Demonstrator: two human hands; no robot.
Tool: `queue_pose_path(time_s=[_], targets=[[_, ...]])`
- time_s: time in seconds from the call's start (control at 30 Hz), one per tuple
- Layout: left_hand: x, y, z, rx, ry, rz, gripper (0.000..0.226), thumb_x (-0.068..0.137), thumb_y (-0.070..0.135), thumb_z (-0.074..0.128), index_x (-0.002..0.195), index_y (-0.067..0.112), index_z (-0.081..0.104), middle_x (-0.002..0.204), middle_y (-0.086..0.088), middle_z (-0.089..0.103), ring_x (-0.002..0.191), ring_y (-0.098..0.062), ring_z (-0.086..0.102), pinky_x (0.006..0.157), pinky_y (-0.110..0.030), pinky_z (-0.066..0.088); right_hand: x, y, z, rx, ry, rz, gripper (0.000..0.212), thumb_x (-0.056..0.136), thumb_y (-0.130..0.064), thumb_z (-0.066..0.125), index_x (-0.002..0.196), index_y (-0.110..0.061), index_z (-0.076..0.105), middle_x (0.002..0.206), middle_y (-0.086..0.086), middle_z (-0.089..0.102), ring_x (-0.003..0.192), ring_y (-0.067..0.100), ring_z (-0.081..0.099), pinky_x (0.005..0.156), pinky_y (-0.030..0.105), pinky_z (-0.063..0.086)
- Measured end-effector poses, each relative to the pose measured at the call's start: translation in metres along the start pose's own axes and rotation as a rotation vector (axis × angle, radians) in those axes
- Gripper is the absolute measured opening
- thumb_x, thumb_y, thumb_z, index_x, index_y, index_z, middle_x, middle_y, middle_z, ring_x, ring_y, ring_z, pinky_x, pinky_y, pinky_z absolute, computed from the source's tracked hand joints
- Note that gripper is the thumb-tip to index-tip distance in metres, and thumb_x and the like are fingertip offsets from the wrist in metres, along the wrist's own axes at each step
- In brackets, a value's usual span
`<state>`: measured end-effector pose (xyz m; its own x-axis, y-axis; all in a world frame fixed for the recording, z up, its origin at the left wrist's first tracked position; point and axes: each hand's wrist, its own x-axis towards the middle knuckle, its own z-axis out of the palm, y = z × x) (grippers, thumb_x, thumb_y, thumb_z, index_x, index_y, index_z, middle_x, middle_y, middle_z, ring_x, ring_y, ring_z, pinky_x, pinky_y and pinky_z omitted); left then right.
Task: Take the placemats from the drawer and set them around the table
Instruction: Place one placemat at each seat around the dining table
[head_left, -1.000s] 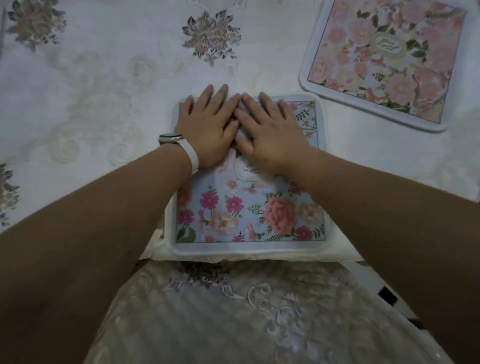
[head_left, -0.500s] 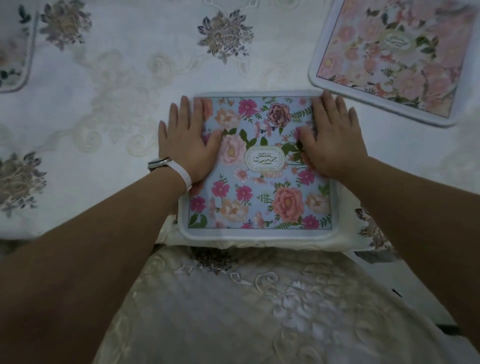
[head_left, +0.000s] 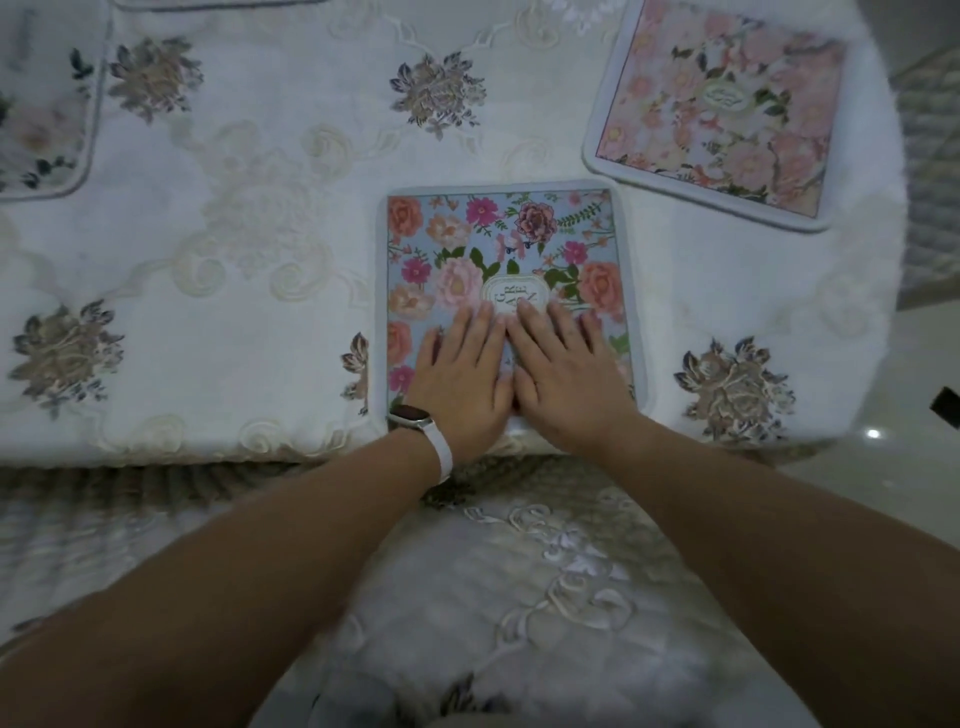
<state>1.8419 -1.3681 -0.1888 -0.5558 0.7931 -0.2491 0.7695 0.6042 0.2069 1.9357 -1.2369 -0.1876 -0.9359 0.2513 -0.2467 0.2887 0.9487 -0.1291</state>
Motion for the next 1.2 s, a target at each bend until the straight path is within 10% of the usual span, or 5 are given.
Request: queue_pose_path(time_s=[0.13,0.47,0.77,0.97,1.2], targets=[[-0.017,-0.014,0.002,0.017,-0.027,0.037,0.071,0.094,0.064,0.011,0.154,0.028,-0.004,0.161,0.004,-0.013,0.148,-0.017,-0.014,0.118,-0.049,-0.004,-0.021,0.014,0.003,-0.033,-0.010,-0.110,0.067,0.098,-0.060,0.018,0.154,-0.024,0.026,0.161,0.004,0.020,0.148,0.030,0.020,0.117,0.053,0.019],[-0.049,-0.084,-0.009,0.076,-0.021,-0.016,0.081,0.089,0.075,0.008,0.154,0.028,-0.008,0.161,0.002,-0.013,0.148,-0.016,-0.013,0.118,-0.044,-0.003,-0.049,0.055,-0.009,-0.011,-0.114,0.320,0.073,0.095,-0.066,0.006,0.153,-0.027,-0.016,0.162,0.000,-0.017,0.149,0.023,-0.012,0.120,0.048,-0.003],[-0.050,-0.095,-0.028,-0.011,0.132,-0.009,0.060,0.090,0.045,0.038,0.141,0.016,0.047,0.145,-0.005,0.047,0.128,-0.024,0.045,0.102,-0.046,0.036,-0.063,0.061,-0.047,0.057,-0.133,0.423,0.049,0.095,-0.047,0.041,0.131,-0.014,0.043,0.136,0.007,0.044,0.125,0.033,0.045,0.103,0.046,0.034],[-0.040,-0.068,-0.049,-0.169,0.217,0.131,0.047,0.084,0.028,0.041,0.121,0.007,0.062,0.112,-0.012,0.066,0.096,-0.032,0.062,0.078,-0.042,0.053,-0.071,0.064,-0.071,0.071,-0.001,0.542,0.047,0.092,-0.040,0.044,0.130,-0.013,0.052,0.124,0.010,0.058,0.109,0.031,0.056,0.091,0.040,0.044],[-0.023,0.000,-0.068,-0.115,0.246,0.285,0.049,0.087,0.032,0.041,0.126,0.009,0.061,0.119,-0.009,0.065,0.106,-0.028,0.061,0.090,-0.041,0.050,-0.104,0.100,-0.095,0.067,0.101,0.494,0.046,0.095,-0.043,0.045,0.131,-0.017,0.053,0.126,0.004,0.057,0.112,0.026,0.054,0.092,0.038,0.041]])
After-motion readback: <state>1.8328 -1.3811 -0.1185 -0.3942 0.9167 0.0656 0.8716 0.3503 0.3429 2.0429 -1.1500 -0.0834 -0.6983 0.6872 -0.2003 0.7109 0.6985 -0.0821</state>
